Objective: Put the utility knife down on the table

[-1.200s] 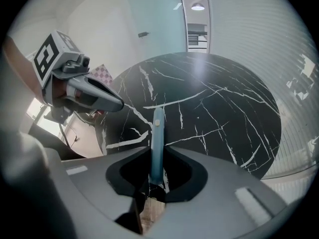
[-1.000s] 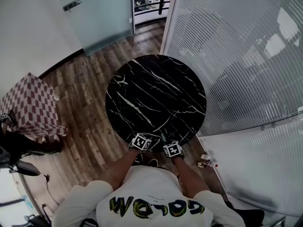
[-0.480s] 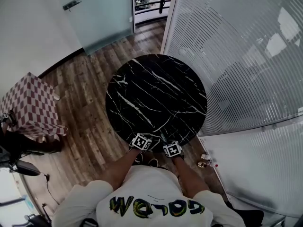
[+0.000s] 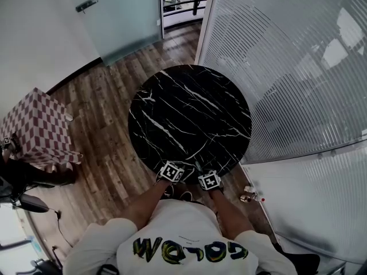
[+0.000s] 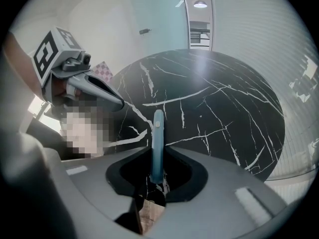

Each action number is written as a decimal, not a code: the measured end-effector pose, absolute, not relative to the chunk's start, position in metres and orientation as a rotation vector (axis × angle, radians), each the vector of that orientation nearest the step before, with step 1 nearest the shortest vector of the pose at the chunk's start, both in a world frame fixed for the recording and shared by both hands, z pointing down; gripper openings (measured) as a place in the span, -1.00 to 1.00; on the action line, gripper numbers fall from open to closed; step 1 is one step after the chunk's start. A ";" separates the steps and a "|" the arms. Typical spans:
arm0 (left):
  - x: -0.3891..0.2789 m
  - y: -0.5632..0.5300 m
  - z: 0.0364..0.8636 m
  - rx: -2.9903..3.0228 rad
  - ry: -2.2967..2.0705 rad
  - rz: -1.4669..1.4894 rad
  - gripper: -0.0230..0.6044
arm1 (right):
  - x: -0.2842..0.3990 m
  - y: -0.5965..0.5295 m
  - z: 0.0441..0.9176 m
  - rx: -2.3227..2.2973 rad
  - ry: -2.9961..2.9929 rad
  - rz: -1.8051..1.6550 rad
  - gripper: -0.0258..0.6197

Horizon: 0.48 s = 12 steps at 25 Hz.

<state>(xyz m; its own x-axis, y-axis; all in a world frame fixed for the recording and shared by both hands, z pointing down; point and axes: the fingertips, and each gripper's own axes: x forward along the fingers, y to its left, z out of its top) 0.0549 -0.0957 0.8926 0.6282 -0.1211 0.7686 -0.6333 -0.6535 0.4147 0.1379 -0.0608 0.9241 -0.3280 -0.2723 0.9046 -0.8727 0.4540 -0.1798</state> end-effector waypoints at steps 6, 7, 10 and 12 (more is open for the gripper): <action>0.057 -0.094 0.894 2.157 -0.571 0.968 -0.93 | 0.139 -0.062 0.921 0.967 -1.829 0.867 -0.66; 0.058 -0.094 0.894 2.161 -0.570 0.966 -0.93 | 0.140 -0.061 0.922 0.967 -1.827 0.868 -0.66; 0.059 -0.094 0.894 2.164 -0.570 0.972 -0.93 | 0.138 -0.061 0.923 0.963 -1.838 0.868 -0.64; 0.058 -0.094 0.893 2.163 -0.569 0.977 -0.93 | 0.137 -0.061 0.924 0.960 -1.847 0.870 -0.64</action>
<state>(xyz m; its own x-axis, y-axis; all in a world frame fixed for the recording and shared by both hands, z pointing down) 0.0584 -0.0940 0.8933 0.6212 -0.1060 0.7765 -0.6228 -0.6682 0.4070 0.1369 -0.0612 0.9241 -0.3371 -0.2703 0.9018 -0.8675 0.4614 -0.1860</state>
